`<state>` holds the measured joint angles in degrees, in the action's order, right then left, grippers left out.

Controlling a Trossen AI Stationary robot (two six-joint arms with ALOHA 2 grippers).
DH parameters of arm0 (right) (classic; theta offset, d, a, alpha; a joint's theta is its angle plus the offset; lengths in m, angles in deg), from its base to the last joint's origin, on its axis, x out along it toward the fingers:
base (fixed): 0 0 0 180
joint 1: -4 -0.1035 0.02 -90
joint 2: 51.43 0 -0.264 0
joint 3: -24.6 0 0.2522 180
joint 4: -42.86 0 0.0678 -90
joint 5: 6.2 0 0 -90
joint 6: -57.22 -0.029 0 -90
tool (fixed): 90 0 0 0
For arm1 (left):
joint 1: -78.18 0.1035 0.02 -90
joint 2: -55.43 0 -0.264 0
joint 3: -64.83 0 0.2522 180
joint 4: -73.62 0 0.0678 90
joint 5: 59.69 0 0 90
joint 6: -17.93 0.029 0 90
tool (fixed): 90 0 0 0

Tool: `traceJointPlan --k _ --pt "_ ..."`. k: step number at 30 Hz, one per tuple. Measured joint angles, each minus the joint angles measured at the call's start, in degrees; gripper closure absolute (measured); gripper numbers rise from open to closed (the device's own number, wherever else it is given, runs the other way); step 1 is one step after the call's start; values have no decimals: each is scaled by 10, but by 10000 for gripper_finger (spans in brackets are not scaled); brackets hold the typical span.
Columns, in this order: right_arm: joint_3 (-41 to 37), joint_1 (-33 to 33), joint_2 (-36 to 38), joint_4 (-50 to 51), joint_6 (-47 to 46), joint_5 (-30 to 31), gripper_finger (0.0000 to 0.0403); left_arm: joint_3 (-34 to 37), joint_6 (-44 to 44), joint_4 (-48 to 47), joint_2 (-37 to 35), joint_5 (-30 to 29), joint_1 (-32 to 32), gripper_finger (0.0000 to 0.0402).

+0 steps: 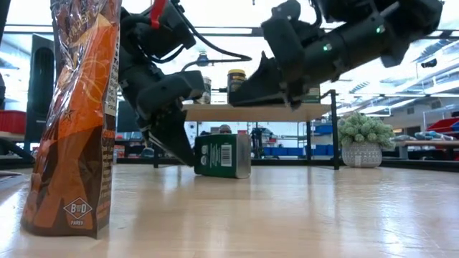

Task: Shelf spices
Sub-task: Put the green seasoning can on the shelf aligned with the other red seasoning can

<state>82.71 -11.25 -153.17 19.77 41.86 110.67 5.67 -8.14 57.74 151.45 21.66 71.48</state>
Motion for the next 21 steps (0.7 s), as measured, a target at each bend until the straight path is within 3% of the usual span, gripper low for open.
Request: traceJointPlan --k 4,8,11,17,21 --pt "0 6 44 142 -45 44 321 0 4 18 -2 -18 0 401" --pt "0 22 50 230 -121 23 321 0 16 35 -2 -59 0 401" --pt "-1 22 43 237 -136 1 321 0 40 58 -2 -71 1 401" --pt "-1 11 44 227 -137 15 321 0 70 121 -2 -105 10 401" --pt "-1 10 45 229 -146 19 321 -1 90 153 -1 -91 19 401"
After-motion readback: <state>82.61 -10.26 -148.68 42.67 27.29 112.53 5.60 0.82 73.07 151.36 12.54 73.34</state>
